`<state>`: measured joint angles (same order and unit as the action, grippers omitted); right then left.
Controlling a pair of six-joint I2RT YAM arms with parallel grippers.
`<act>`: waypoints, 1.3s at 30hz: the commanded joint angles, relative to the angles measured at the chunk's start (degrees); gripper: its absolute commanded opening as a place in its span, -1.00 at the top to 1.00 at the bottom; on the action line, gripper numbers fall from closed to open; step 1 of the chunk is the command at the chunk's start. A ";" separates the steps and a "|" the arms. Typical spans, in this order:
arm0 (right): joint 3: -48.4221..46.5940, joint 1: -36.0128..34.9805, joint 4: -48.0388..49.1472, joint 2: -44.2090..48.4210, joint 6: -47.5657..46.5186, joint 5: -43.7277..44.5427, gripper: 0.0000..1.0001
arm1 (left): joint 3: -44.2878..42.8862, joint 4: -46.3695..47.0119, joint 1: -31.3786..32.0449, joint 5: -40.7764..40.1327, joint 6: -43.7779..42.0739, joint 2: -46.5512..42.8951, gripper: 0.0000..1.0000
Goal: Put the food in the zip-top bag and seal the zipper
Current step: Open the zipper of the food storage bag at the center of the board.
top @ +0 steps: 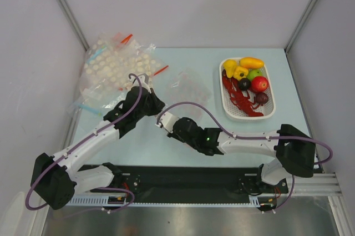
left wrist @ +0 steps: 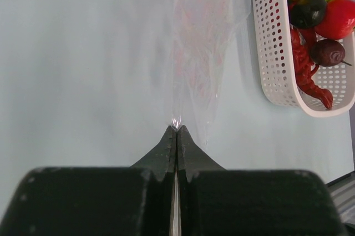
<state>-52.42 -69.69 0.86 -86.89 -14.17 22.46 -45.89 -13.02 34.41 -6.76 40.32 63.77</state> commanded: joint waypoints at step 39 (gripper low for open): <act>12.96 28.65 15.31 26.69 29.55 -39.77 1.00 | 2.21 20.93 18.40 0.27 -21.33 -7.78 -0.68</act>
<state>-39.48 -41.15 12.56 -61.69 13.89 -16.40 -40.84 7.20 51.22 -2.98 22.74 55.13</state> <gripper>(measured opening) 0.013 0.856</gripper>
